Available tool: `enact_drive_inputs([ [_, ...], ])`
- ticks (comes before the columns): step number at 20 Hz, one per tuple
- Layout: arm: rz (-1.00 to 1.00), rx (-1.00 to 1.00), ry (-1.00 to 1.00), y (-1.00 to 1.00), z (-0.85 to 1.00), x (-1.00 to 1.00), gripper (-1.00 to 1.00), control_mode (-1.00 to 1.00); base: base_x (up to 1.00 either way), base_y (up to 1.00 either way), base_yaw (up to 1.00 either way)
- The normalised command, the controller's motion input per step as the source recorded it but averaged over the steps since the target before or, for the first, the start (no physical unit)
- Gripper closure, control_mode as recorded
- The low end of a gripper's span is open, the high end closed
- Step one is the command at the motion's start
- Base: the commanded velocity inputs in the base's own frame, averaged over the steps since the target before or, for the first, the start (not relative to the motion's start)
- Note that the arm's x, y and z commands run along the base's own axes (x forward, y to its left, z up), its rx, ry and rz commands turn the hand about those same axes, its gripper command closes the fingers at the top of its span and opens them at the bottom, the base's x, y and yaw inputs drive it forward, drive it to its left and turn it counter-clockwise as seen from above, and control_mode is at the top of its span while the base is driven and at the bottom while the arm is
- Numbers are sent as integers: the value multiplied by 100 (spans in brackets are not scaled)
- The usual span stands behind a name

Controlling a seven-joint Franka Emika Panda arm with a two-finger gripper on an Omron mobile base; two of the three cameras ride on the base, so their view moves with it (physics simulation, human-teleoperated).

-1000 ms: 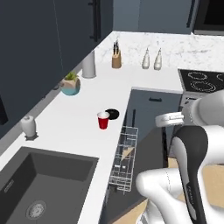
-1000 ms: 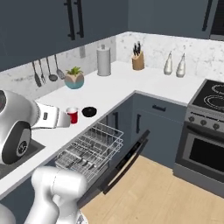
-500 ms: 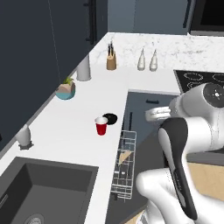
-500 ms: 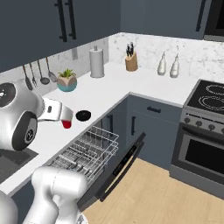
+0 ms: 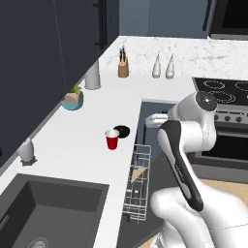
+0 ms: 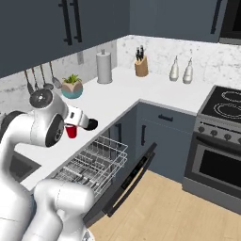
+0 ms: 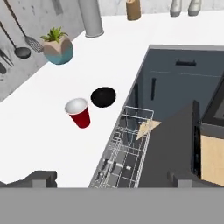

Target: Pick up the cup and bowl from the counter, place them in the dishwasher, and close the dishwasher door.

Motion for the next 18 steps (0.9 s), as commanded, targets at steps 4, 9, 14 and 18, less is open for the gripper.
enact_drive_inputs([
  [4, 0, 0, 15, 25, -25, 99, -100, -100, 0, 0, 0],
  [9, 0, 0, 17, 14, -26, 80, -100, -100, 0, 0, 0],
  [14, 0, 4, 9, 0, -31, 58, -100, -100, 0, 0, 0],
  [18, 0, 2, 6, 0, -46, 58, -100, -100, 0, 0, 0],
])
